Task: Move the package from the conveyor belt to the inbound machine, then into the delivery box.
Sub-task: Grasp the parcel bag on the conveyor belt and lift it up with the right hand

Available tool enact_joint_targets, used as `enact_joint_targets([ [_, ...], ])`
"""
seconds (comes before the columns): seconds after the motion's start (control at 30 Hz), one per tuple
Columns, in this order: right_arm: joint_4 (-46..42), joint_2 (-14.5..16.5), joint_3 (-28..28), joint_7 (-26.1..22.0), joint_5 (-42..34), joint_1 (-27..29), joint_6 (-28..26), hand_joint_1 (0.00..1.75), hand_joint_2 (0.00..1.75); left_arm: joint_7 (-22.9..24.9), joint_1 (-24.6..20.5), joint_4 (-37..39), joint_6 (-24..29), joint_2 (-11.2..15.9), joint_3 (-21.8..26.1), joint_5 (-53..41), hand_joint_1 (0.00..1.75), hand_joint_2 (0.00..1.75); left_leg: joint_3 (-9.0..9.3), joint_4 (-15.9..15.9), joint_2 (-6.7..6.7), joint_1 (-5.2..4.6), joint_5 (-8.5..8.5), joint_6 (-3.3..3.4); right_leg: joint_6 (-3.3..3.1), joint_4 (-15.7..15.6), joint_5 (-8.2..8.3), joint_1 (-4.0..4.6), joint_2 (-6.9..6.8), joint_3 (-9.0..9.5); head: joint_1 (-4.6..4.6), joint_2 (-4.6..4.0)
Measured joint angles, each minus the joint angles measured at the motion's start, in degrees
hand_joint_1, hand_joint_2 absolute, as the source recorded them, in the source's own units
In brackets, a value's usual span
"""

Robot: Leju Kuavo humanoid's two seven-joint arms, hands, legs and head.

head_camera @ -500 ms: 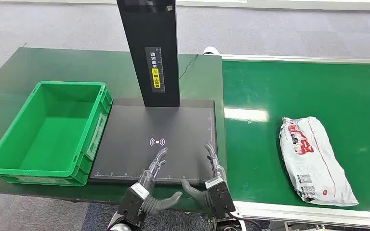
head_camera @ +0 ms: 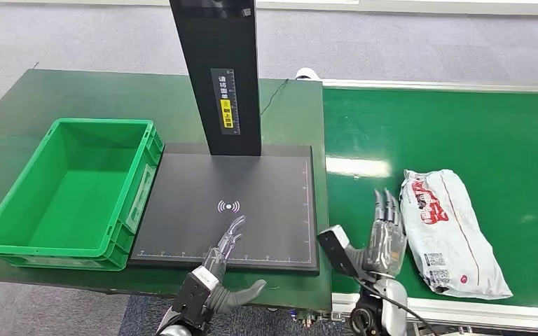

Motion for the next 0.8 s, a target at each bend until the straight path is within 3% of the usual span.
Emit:
enact_joint_targets([
  [0.17, 7.5, -4.6, -6.9, 4.5, 4.0, -6.4, 0.3, 0.00, 1.75, -0.2, 0.0, 0.0, -0.2, 0.0, 0.1, 0.3, 0.00, 1.75, 0.00, 0.0, -0.04, -0.01, 0.01, 0.01, 0.02, 0.0, 0.02, -0.01, 0.00, 0.01, 0.01, 0.00],
  [0.43, 21.1, -11.5, -15.7, 16.5, 12.6, -14.2, 2.8, 0.00, 1.75, 0.1, 0.2, -0.6, -0.3, 0.0, 0.2, 1.0, 0.00, 1.75, -0.02, 0.0, -0.10, -0.03, 0.01, 0.02, 0.04, 0.0, 0.03, -0.03, -0.02, 0.02, 0.01, 0.00],
  [0.63, 25.3, -13.6, -20.0, 20.0, 15.4, -15.0, 7.7, 0.00, 1.75, 0.9, 0.9, -2.0, -0.3, 0.2, 0.3, 1.1, 0.00, 1.75, -0.03, 0.0, -0.11, -0.03, 0.00, 0.02, 0.04, 0.0, 0.03, -0.03, -0.02, 0.00, -0.01, 0.00],
  [0.8, 26.6, -14.2, -23.3, 19.5, 15.4, -15.2, 14.3, 0.00, 1.75, 1.0, 1.2, -2.4, -0.7, 0.2, 0.3, 1.4, 0.00, 1.75, 0.01, 0.0, -0.11, -0.03, 0.00, 0.03, 0.04, 0.0, 0.02, -0.03, -0.04, 0.04, -0.01, 0.00],
])
